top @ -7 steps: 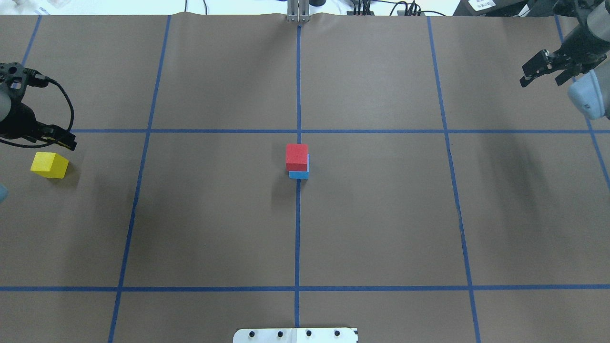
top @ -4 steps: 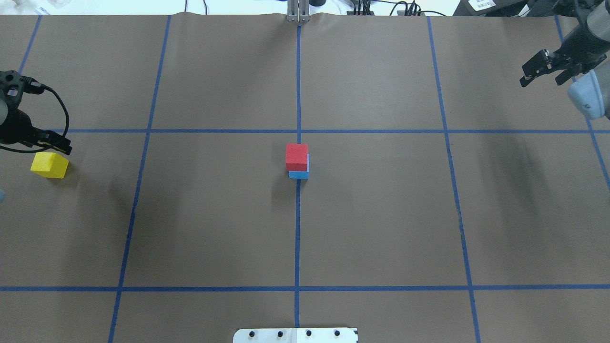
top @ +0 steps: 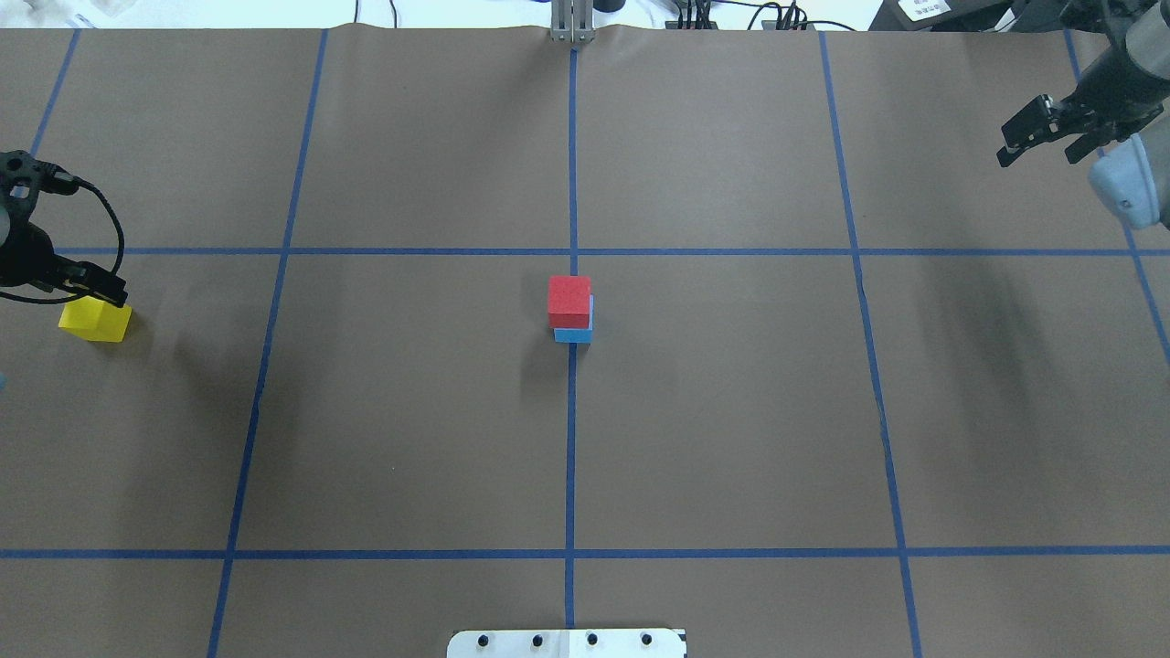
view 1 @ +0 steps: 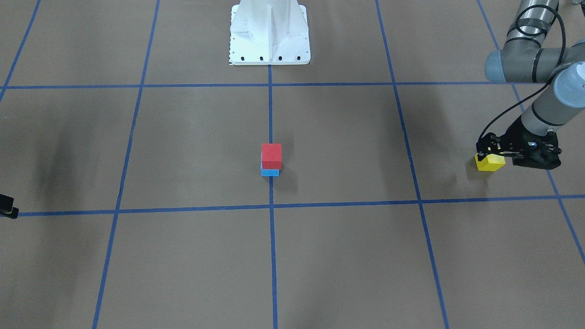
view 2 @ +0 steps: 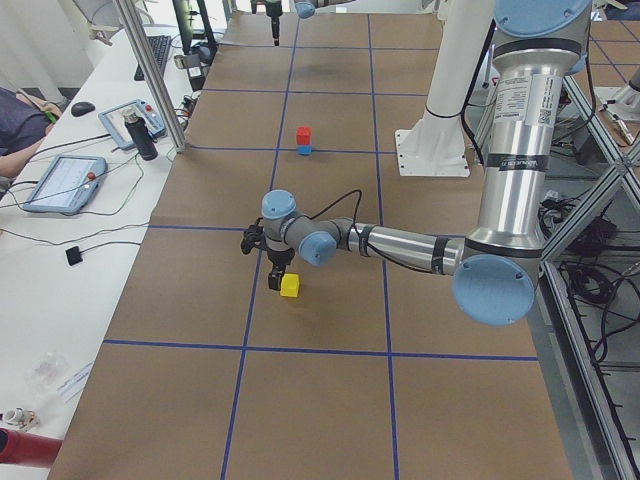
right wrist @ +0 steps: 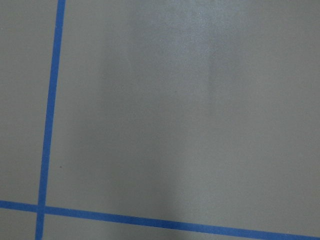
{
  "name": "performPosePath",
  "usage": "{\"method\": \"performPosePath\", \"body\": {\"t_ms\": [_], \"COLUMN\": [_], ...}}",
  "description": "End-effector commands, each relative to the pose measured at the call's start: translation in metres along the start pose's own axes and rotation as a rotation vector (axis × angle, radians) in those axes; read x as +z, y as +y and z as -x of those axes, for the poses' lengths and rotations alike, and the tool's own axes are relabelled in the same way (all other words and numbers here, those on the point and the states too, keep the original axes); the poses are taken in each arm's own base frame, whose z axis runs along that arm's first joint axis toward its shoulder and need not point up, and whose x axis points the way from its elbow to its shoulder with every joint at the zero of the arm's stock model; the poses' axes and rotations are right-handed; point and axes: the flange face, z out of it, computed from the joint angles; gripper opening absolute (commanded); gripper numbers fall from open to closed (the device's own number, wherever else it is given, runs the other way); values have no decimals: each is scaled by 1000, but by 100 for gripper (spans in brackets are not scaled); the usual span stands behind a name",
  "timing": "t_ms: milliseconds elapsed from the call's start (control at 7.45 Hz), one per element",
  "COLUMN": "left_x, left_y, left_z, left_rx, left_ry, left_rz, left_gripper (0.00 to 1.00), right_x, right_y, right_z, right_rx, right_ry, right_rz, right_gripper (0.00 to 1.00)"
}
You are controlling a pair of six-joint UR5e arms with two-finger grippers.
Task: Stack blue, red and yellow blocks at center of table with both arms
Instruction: 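Lower the left gripper over the yellow block and close on it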
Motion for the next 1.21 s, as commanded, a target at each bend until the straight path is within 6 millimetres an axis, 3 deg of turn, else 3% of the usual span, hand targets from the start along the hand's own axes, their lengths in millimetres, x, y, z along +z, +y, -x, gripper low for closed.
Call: {"method": "performPosePath", "body": {"t_ms": [0,1073], "left_x": [12,20], "left_y": [3,4], "left_z": [8,10], "left_rx": [-13,-19], "left_ry": [-11,-14], "left_rz": [23,36], "left_gripper": [100,100], "right_x": [0,3], "right_y": [0,2], "right_z": [0,-4], "right_rx": [-3,-3], "right_ry": [0,3], "right_rz": [0,5], "right_gripper": [100,100]}}
